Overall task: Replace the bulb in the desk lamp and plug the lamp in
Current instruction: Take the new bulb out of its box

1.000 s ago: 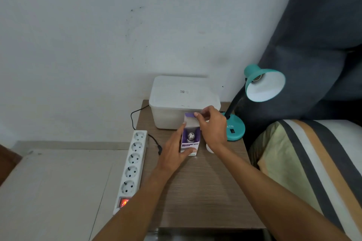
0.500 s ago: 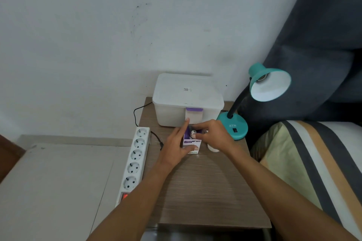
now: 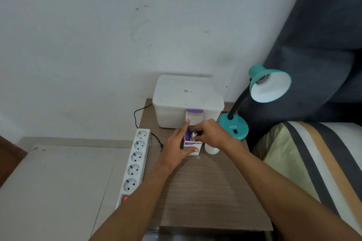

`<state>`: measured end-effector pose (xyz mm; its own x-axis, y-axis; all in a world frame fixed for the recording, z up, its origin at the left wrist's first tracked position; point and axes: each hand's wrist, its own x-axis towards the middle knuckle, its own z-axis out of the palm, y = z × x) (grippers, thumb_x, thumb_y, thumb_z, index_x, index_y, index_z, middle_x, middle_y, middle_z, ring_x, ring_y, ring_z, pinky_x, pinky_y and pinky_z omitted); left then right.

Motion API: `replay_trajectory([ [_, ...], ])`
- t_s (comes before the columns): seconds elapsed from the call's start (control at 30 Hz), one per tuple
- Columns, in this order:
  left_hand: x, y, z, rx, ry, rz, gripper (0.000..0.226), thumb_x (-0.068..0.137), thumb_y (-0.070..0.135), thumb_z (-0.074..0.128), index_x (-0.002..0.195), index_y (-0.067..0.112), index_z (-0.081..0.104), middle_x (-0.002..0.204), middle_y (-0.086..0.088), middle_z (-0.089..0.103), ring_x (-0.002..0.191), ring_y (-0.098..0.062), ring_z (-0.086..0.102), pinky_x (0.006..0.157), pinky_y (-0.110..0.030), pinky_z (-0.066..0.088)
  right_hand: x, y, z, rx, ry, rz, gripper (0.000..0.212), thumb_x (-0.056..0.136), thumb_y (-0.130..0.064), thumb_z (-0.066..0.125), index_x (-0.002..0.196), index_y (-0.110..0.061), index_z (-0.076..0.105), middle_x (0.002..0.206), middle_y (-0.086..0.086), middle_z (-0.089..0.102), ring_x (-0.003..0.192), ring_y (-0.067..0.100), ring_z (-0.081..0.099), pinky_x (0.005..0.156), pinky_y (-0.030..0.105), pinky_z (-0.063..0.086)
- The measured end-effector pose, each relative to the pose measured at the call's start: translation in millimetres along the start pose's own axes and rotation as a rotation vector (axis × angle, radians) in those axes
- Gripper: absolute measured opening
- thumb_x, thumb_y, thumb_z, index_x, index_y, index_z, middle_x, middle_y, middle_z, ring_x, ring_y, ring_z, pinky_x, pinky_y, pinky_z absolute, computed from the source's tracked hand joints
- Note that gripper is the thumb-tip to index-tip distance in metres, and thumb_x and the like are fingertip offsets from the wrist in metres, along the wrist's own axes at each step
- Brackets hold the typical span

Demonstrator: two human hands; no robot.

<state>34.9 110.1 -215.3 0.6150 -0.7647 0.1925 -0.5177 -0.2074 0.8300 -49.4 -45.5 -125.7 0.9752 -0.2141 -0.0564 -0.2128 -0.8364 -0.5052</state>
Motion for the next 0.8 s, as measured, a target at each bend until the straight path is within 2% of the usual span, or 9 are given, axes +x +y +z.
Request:
replay_trajectory([
  [0.1, 0, 0, 0, -0.007, -0.009, -0.012, 0.111, 0.078, 0.029, 0.090, 0.163, 0.038, 0.019, 0.148, 0.004, 0.054, 0.129, -0.006, 0.056, 0.107, -0.025, 0.050, -6, 0, 10, 0.065, 0.120, 0.020, 0.036, 0.083, -0.017, 0.077, 0.119, -0.020, 0.072, 0.098, -0.003, 0.076, 0.078, 0.001, 0.063, 0.070, 0.013, 0.048],
  [0.27, 1, 0, 0, 0.003, 0.013, -0.016, 0.110, 0.078, 0.027, 0.089, 0.163, 0.039, 0.020, 0.149, 0.004, 0.053, 0.129, -0.009, 0.056, 0.106, -0.031, 0.052, -16, 4, 17, 0.086, 0.327, 0.032, 0.031, 0.086, -0.030, 0.074, 0.114, -0.019, 0.072, 0.101, -0.006, 0.071, 0.087, 0.007, 0.051, 0.070, 0.012, 0.034],
  [0.33, 2, 1, 0, 0.002, 0.012, -0.014, 0.110, 0.078, 0.025, 0.089, 0.162, 0.040, 0.020, 0.150, 0.005, 0.052, 0.128, -0.009, 0.057, 0.105, -0.033, 0.053, -16, 2, 13, 0.159, 0.397, 0.049, 0.033, 0.085, -0.036, 0.075, 0.113, -0.020, 0.071, 0.100, -0.009, 0.067, 0.092, 0.007, 0.053, 0.072, 0.013, 0.038],
  [0.47, 1, 1, 0, -0.008, 0.020, -0.003, 0.109, 0.077, 0.022, 0.089, 0.162, 0.038, 0.022, 0.153, 0.006, 0.050, 0.133, -0.008, 0.055, 0.108, -0.035, 0.051, -16, -5, 10, 0.171, 0.455, -0.015, 0.029, 0.085, -0.039, 0.074, 0.108, -0.023, 0.068, 0.098, -0.012, 0.064, 0.095, 0.009, 0.055, 0.078, 0.030, 0.051],
  [0.53, 1, 2, 0, -0.012, 0.026, -0.002, 0.110, 0.077, 0.022, 0.090, 0.162, 0.037, 0.023, 0.153, 0.005, 0.051, 0.133, -0.008, 0.055, 0.109, -0.036, 0.051, -19, -8, 11, 0.197, 0.493, -0.039, 0.026, 0.087, -0.037, 0.073, 0.108, -0.023, 0.067, 0.101, -0.012, 0.064, 0.098, 0.009, 0.056, 0.081, 0.033, 0.052],
  [0.63, 0, 3, 0, -0.023, 0.036, -0.012, 0.107, 0.077, 0.023, 0.089, 0.161, 0.038, 0.024, 0.152, 0.005, 0.052, 0.134, -0.007, 0.055, 0.110, -0.035, 0.050, -23, -14, 14, 0.256, 0.520, -0.055, 0.027, 0.090, -0.038, 0.069, 0.111, -0.022, 0.066, 0.106, -0.011, 0.067, 0.102, 0.007, 0.059, 0.085, 0.033, 0.054],
  [0.8, 1, 0, 1, 0.003, 0.023, -0.015, 0.103, 0.077, 0.031, 0.089, 0.161, 0.030, 0.029, 0.148, 0.005, 0.057, 0.131, -0.009, 0.057, 0.108, -0.036, 0.051, -23, -33, 2, 0.430, 0.590, -0.079, 0.028, 0.092, -0.038, 0.066, 0.110, -0.018, 0.059, 0.100, -0.008, 0.068, 0.096, 0.004, 0.065, 0.079, 0.020, 0.054],
])
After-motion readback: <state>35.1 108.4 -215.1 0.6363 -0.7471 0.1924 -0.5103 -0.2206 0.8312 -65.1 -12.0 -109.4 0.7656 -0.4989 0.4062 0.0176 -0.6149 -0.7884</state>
